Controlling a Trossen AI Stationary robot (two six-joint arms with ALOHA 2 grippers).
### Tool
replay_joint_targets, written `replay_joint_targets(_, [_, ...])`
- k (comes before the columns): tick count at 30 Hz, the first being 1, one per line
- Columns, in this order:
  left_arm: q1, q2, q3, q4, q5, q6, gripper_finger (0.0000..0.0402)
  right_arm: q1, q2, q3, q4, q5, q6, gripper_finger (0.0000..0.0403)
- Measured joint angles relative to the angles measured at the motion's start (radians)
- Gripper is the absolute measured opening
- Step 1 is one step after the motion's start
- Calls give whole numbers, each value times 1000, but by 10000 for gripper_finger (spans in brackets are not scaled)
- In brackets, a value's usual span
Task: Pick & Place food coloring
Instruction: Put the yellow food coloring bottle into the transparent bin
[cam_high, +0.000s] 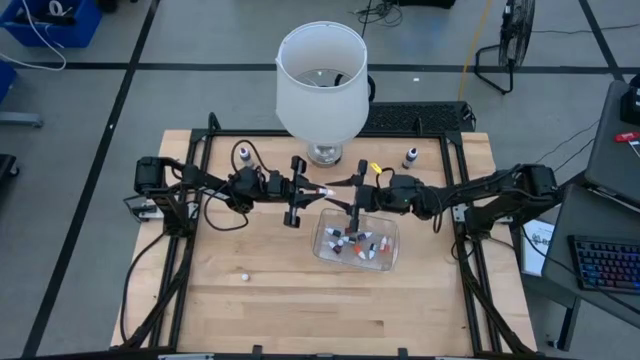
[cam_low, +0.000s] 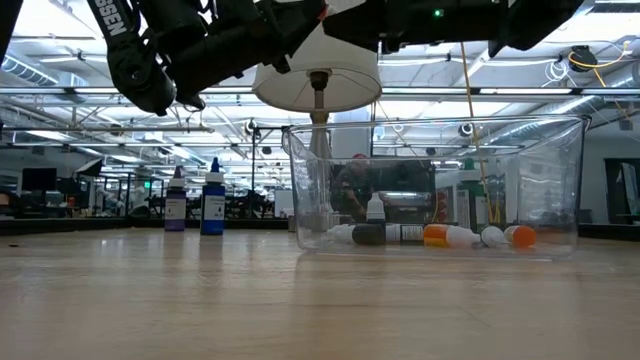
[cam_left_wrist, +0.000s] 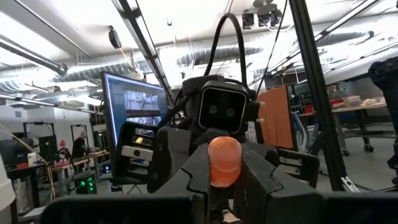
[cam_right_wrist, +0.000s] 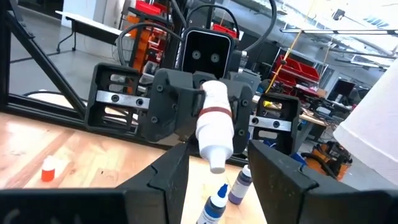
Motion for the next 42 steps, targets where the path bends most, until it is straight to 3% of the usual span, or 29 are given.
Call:
replay_joint_targets(17, [0,0,0,-1,2,-2,48,2,-26,-1,-53,5,4,154])
replay_joint_targets(28, [0,-1,1,-2,5,-8,48,28,-30,-1,-48,5,-42,121])
replay_joint_targets(42, [0,-2,1,-1,2,-14,48,29,-31,-1,-15,8,-52,116])
